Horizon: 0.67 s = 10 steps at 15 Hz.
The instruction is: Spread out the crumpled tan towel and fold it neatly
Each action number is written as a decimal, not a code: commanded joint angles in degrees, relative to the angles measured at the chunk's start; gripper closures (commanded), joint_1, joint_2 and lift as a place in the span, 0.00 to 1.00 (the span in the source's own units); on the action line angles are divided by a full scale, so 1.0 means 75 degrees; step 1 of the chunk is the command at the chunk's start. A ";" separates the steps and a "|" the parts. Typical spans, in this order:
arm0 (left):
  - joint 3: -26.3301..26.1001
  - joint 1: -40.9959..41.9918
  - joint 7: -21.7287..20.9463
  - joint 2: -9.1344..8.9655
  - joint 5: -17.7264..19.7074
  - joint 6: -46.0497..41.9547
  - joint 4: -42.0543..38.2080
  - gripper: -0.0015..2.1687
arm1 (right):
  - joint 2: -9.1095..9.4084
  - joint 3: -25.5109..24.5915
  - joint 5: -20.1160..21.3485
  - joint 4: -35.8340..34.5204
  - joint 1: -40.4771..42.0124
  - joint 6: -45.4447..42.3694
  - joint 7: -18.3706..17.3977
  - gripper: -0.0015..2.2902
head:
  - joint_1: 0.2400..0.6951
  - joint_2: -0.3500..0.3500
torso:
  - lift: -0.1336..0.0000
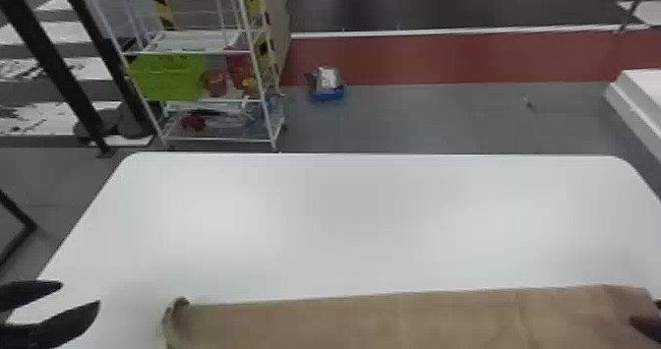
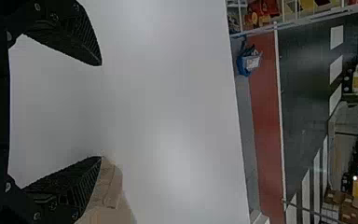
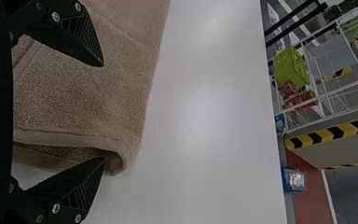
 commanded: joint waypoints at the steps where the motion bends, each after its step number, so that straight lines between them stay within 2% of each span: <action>1: 0.0054 0.0100 -0.0004 -0.0040 0.0222 0.0515 -0.0289 0.09 | -0.0009 -0.0218 -0.0055 -0.0186 0.0149 0.0108 0.0002 0.08 | 1.00 0.63 | 0.08; 4: 0.0007 0.0112 0.0020 -0.0051 0.0656 0.1499 -0.0511 0.09 | 0.0003 -0.0781 -0.0230 -0.0525 0.0524 0.0061 0.0002 0.08 | 1.00 0.59 | 0.08; 6: 0.0042 0.0112 0.0242 -0.0063 0.0914 0.2039 -0.0839 0.09 | 0.0062 -0.1120 -0.0324 -0.0736 0.0676 0.0061 0.0002 0.08 | 1.00 0.51 | 0.08; 8: 0.0019 0.0112 0.0500 -0.0250 0.1406 0.2882 -0.1308 0.09 | 0.0120 -0.1331 -0.0465 -0.0807 0.0770 -0.0080 -0.0021 0.08 | 1.00 0.47 | 0.08; 10: -0.0251 0.0041 0.0676 -0.0426 0.1406 0.2929 -0.1589 0.09 | 0.0132 -0.1273 -0.0465 -0.0854 0.0793 -0.0127 -0.0033 0.08 | 1.00 0.41 | 0.08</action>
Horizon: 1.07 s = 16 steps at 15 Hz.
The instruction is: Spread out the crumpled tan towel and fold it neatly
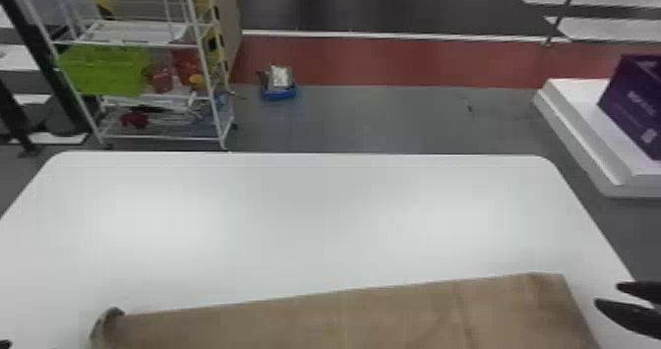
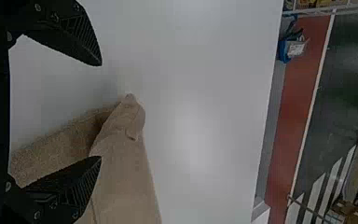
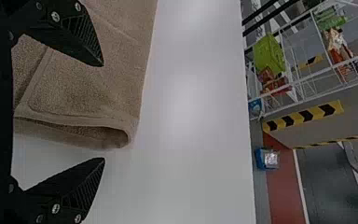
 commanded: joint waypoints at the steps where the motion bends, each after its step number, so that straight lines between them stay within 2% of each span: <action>1: -0.0372 -0.0164 0.0149 -0.0117 0.0005 0.0220 -0.0203 0.09 | 0.0043 0.0043 -0.0006 -0.0090 0.0026 -0.0007 -0.0002 0.08 | 1.00 0.38 | 0.08; 2: -0.0618 -0.0316 0.0313 -0.0140 -0.0113 0.0291 -0.0203 0.09 | 0.0067 0.0055 -0.0006 -0.0125 0.0037 -0.0007 -0.0002 0.08 | 1.00 0.33 | 0.08; 6: -0.1801 -0.0715 0.0993 -0.0164 -0.1155 0.0572 -0.0285 0.09 | 0.0067 0.0032 0.0029 -0.0219 0.0119 0.0064 -0.0002 0.08 | 1.00 0.29 | 0.08; 7: -0.2129 -0.0891 0.1134 -0.0164 -0.1542 0.0595 -0.0273 0.09 | 0.0067 0.0020 0.0018 -0.0242 0.0155 0.0064 0.0010 0.08 | 1.00 0.28 | 0.08; 9: -0.2950 -0.1160 0.1638 -0.0140 -0.2714 0.0478 -0.0191 0.09 | 0.0102 0.0008 0.0006 -0.0289 0.0225 0.0064 0.0010 0.08 | 1.00 0.28 | 0.08; 10: -0.3184 -0.1254 0.1767 -0.0117 -0.3077 0.0431 -0.0144 0.10 | 0.0102 0.0008 0.0006 -0.0301 0.0248 0.0040 0.0010 0.08 | 1.00 0.28 | 0.08; 11: -0.3266 -0.1348 0.1755 -0.0117 -0.3218 0.0455 -0.0074 0.10 | 0.0102 0.0008 0.0006 -0.0289 0.0248 0.0040 0.0010 0.08 | 1.00 0.29 | 0.08; 13: -0.3383 -0.1453 0.1720 -0.0093 -0.3452 0.0572 0.0008 0.28 | 0.0102 0.0008 0.0006 -0.0289 0.0225 0.0017 0.0010 0.08 | 1.00 0.32 | 0.08; 15: -0.3582 -0.1477 0.1673 0.0012 -0.3827 0.0924 0.0020 0.61 | 0.0102 0.0020 -0.0006 -0.0289 0.0237 -0.0054 -0.0002 0.08 | 1.00 0.33 | 0.08; 16: -0.3582 -0.1477 0.1638 0.0012 -0.3839 0.0947 0.0020 0.73 | 0.0102 0.0079 -0.0006 -0.0289 0.0225 -0.0054 -0.0013 0.08 | 1.00 0.33 | 0.08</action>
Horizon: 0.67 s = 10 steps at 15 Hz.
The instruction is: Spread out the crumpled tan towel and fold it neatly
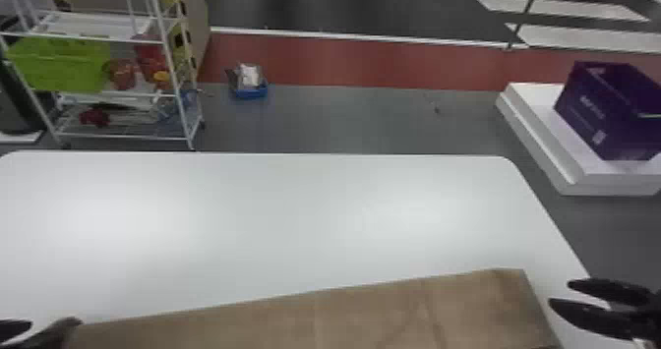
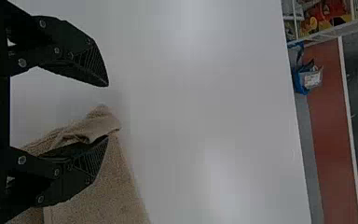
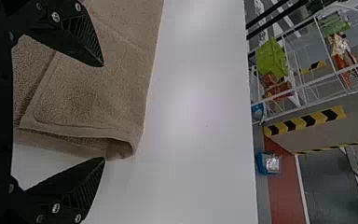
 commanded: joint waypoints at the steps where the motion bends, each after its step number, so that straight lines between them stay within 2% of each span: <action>1: -0.0087 -0.0010 -0.0043 0.0037 -0.0152 0.0233 -0.0017 0.83 | 0.0023 0.0174 -0.0004 -0.0012 -0.0043 -0.0021 -0.0011 0.08 | 1.00 0.34 | 0.08; 3: -0.0087 -0.0021 -0.0266 0.0049 -0.0198 0.0257 -0.0040 0.86 | 0.0105 0.0409 -0.0004 -0.0117 -0.0066 -0.0021 -0.0011 0.08 | 1.00 0.36 | 0.08; 4: -0.0075 -0.0021 -0.0289 0.0025 -0.0163 0.0397 -0.0122 0.93 | 0.0176 0.0467 -0.0004 -0.0234 -0.0078 -0.0021 -0.0011 0.08 | 1.00 0.37 | 0.08; 7: 0.0218 0.0084 -0.0289 -0.0127 0.0012 0.0561 -0.0743 0.94 | 0.0258 0.1112 0.0043 -0.0270 -0.0336 -0.0021 -0.0046 0.08 | 1.00 0.41 | 0.08; 10: 0.0769 0.0237 -0.0266 -0.0537 0.0833 0.0866 -0.1294 0.94 | 0.0258 0.2002 0.0383 -0.0129 -0.0570 -0.0045 -0.0280 0.08 | 1.00 0.49 | 0.08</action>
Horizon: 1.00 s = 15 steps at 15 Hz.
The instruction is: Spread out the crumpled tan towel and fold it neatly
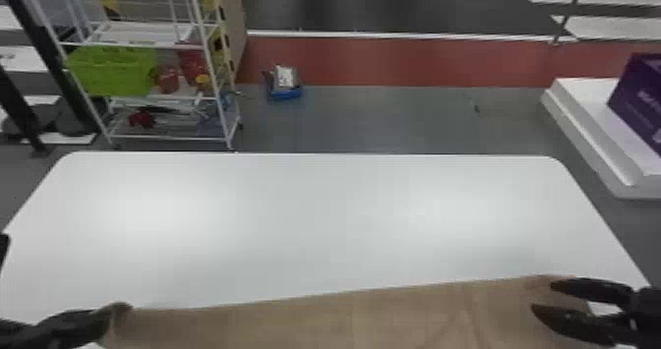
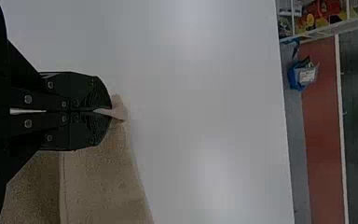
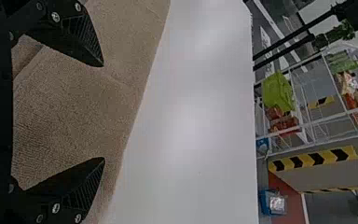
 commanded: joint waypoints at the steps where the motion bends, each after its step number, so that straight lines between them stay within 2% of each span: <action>1: 0.0521 0.0099 0.0035 -0.0412 0.0722 0.0205 -0.0413 0.94 | 0.0001 0.0666 0.0271 0.0109 -0.0219 -0.0020 -0.0011 0.08 | 1.00 0.50 | 0.08; 2: 0.0779 0.0134 0.0082 -0.0634 0.1050 0.0252 -0.0577 0.94 | 0.0001 0.0947 0.0388 0.0120 -0.0278 -0.0020 0.0000 0.08 | 1.00 0.53 | 0.08; 4: 0.1118 0.0134 0.0281 -0.0916 0.1695 0.0463 -0.0694 0.94 | -0.0023 0.1287 0.0646 0.0120 -0.0313 -0.0020 0.0000 0.08 | 1.00 0.56 | 0.08; 6: 0.1282 0.0040 0.0469 -0.1232 0.2081 0.0463 -0.0764 0.94 | -0.0034 0.1439 0.0810 0.0191 -0.0336 -0.0020 0.0000 0.08 | 1.00 0.58 | 0.08; 10: 0.2126 -0.0089 0.0844 -0.1865 0.3581 0.0495 -0.0834 0.94 | -0.0222 0.1662 0.1314 0.0367 -0.0301 0.0027 0.0024 0.08 | 1.00 0.56 | 0.08; 12: 0.2572 -0.0194 0.1219 -0.1970 0.4273 0.0495 -0.0811 0.94 | -0.0304 0.1662 0.1431 0.0413 -0.0266 0.0074 0.0024 0.08 | 1.00 0.53 | 0.08; 14: 0.2923 -0.0194 0.1488 -0.2216 0.5093 0.0463 -0.0670 0.94 | -0.0363 0.1662 0.1419 0.0425 -0.0184 0.0051 0.0024 0.08 | 1.00 0.50 | 0.08; 15: 0.3075 -0.0241 0.1617 -0.2260 0.5515 0.0463 -0.0459 0.94 | -0.0363 0.1627 0.1407 0.0425 -0.0149 0.0051 0.0024 0.08 | 1.00 0.50 | 0.08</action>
